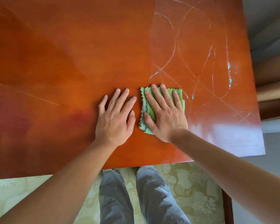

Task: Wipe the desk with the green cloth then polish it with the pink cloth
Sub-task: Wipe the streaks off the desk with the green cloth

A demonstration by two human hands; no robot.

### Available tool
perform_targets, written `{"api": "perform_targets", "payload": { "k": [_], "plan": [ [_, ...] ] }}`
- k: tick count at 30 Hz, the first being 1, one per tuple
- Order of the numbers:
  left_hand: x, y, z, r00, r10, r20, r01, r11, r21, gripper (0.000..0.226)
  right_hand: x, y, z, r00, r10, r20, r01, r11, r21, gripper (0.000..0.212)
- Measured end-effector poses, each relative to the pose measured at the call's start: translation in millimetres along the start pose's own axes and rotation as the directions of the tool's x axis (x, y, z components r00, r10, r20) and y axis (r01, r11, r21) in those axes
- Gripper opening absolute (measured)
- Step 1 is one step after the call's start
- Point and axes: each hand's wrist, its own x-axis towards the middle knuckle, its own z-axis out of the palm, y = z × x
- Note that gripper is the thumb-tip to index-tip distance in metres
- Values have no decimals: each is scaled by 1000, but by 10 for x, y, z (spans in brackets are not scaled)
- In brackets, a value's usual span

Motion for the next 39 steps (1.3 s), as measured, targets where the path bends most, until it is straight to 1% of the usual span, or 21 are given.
{"api": "perform_targets", "payload": {
  "k": [6,10,14,20,22,26,29,32,34,39],
  "plan": [
    [1,-2,3,1000,-9,11,9,1000,-2,46,752,133,-118,999,34,16,-34,999,-3,71],
    [16,-15,9,1000,-16,14,16,1000,8,47,911,142,-122,999,49,5,-49,999,1,71],
    [9,-15,5,999,-21,35,20,1000,15,47,750,101,-123,997,74,13,-74,997,23,71],
    [15,42,-79,994,-42,100,39,999,35,50,120,78,-49,999,31,24,-32,999,23,69],
    [65,72,-90,995,-52,83,48,998,44,48,105,92,-44,999,31,13,-31,999,27,69],
    [438,123,-88,993,-117,8,117,993,30,41,140,81,-31,999,27,-23,-26,997,70,69],
    [947,57,-70,991,-133,18,132,991,31,44,313,147,-73,999,26,-22,-24,997,67,69],
    [1354,-14,-18,978,-193,74,189,981,51,49,626,255,-137,999,51,0,-51,997,63,71],
    [1419,-39,37,974,-208,92,201,977,71,52,786,305,-152,998,62,-3,-61,996,62,71],
    [1403,-59,84,981,-192,40,189,980,67,53,1300,424,-208,997,75,2,-75,996,42,73]
  ]
}}
